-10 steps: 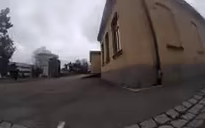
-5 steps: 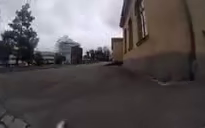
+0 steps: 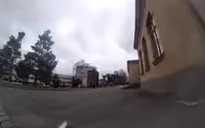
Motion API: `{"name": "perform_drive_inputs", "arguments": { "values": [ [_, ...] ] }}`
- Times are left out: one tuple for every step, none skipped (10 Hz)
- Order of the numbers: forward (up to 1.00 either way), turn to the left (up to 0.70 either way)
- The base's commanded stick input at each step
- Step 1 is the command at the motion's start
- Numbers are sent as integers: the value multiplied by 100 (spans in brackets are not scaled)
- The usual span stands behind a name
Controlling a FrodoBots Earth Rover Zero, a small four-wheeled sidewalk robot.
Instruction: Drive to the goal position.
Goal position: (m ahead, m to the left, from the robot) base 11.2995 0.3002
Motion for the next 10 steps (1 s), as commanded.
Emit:
{"name": "perform_drive_inputs", "arguments": {
  "values": [
    [70,0],
    [70,0],
    [70,0],
    [70,0],
    [70,0],
    [70,0],
    [70,0],
    [70,0],
    [70,0],
    [70,0]
  ]
}}
